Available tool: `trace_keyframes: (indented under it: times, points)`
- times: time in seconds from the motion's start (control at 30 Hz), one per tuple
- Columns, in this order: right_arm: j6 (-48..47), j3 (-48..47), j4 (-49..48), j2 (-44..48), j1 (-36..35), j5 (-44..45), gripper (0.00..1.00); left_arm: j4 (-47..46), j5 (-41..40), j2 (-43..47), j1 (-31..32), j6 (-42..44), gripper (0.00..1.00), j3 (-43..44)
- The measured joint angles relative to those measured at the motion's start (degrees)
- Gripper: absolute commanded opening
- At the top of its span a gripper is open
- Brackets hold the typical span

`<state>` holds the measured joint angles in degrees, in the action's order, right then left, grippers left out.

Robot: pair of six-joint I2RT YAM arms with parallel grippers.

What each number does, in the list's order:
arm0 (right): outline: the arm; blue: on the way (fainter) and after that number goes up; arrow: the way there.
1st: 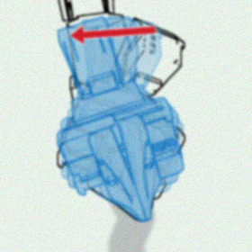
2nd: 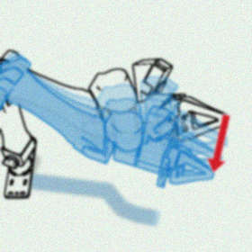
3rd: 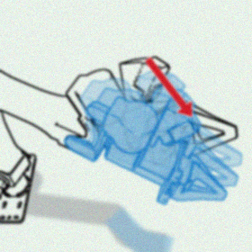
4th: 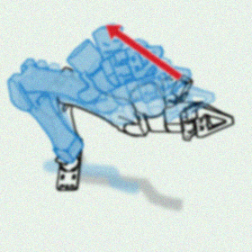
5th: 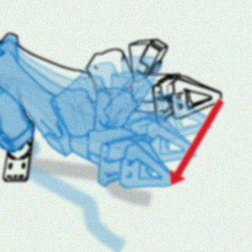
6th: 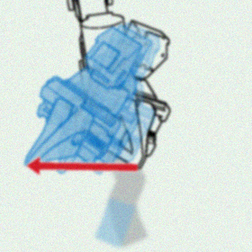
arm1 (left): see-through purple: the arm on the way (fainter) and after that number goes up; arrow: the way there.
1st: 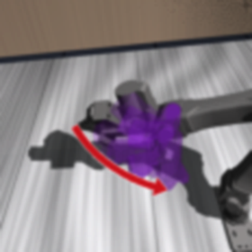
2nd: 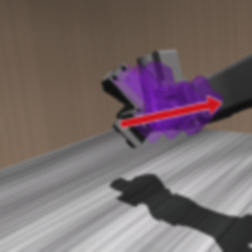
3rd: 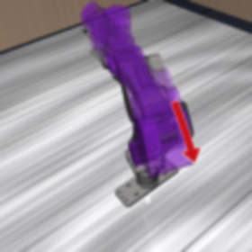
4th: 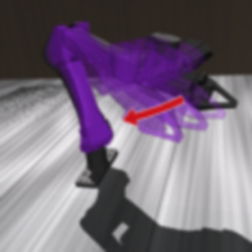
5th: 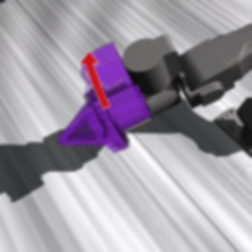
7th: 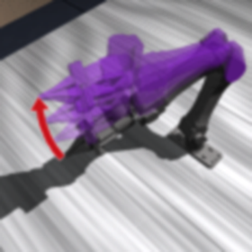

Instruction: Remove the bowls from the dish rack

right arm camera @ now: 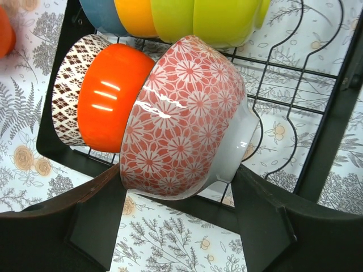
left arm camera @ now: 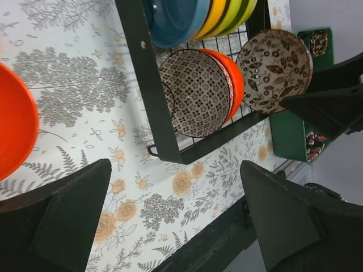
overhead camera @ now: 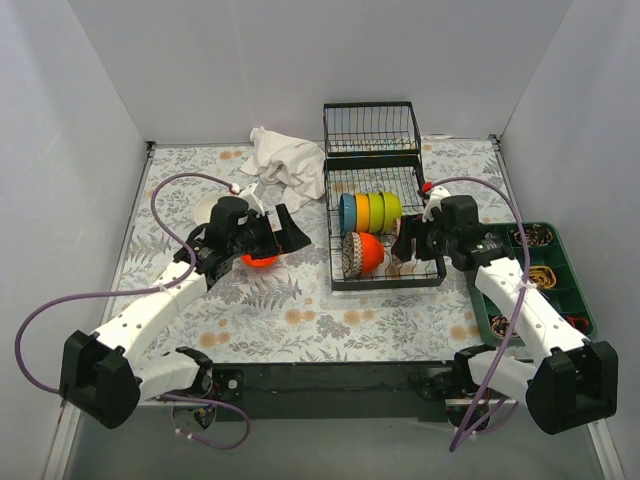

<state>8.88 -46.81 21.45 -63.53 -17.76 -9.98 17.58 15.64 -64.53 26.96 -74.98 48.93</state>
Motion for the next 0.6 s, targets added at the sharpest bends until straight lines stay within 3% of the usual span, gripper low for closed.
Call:
trace_keyframes:
  times: [0.3,0.6]
  points:
    - [3.9,-3.8,2.7,5.4,0.0,-1.3,0.03,-7.1,0.3,-8.0,6.4,-2.2,0.98,2.9]
    - [12.1,-4.9,0.0,8.8,0.0,-14.0,0.04,-13.9,1.4,-15.3,11.1,-3.8,0.97,7.5]
